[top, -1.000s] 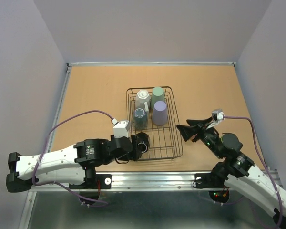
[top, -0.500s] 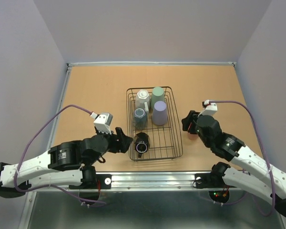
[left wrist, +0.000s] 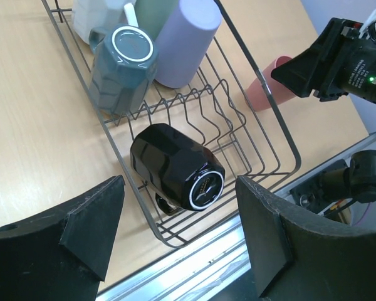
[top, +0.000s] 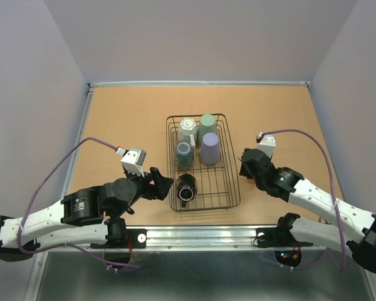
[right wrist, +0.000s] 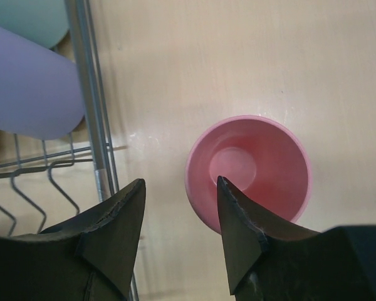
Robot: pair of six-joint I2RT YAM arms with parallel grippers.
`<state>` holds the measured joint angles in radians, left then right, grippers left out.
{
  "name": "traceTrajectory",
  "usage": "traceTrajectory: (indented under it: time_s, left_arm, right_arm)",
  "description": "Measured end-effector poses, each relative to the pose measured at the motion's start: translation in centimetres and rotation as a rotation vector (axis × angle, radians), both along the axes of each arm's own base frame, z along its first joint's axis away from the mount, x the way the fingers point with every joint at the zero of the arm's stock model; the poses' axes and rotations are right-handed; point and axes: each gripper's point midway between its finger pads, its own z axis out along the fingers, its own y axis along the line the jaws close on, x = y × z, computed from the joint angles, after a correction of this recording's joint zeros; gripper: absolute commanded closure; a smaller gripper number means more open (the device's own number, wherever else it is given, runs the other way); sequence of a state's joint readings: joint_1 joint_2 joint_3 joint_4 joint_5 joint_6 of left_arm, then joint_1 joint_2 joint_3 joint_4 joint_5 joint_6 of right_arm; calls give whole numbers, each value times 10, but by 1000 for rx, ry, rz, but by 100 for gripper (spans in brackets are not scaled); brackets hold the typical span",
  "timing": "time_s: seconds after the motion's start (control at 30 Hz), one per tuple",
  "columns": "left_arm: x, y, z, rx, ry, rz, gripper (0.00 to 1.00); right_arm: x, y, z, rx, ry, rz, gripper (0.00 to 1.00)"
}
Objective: Load the cups into the dish rack
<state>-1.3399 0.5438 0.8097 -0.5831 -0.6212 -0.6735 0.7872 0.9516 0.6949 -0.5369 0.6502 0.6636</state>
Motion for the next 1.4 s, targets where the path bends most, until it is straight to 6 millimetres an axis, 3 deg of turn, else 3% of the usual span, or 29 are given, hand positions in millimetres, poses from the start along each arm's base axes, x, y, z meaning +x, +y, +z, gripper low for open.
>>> traceTrajectory:
  time_s: [0.27, 0.57, 0.73, 0.8, 1.03, 1.17, 1.23, 1.4]
  left_arm:
    - [1, -2, -3, 14, 0, -2, 19]
    - [1, -3, -4, 17, 1, -2, 19]
    - [1, -4, -5, 21, 2, -1, 19]
    - [1, -4, -5, 21, 2, -1, 19]
    - [1, -4, -7, 24, 2, -1, 20]
    - [1, -5, -10, 38, 3, -2, 22]
    - [1, -7, -11, 48, 3, -8, 22]
    - [2, -18, -19, 107, -6, -46, 22]
  right_arm:
    - [1, -3, -24, -70, 66, -32, 48]
    - [5, -14, -49, -133, 147, -72, 62]
    - [5, -15, -54, -138, 168, -75, 84]
    - [5, -16, -54, -138, 170, -77, 99]
    - [6, -18, -53, -140, 167, -80, 100]
    - [8, -20, -43, -128, 135, -87, 100]
    - [11, -18, -28, -105, 103, -87, 100]
    - [22, -8, 39, 16, -46, -69, 100]
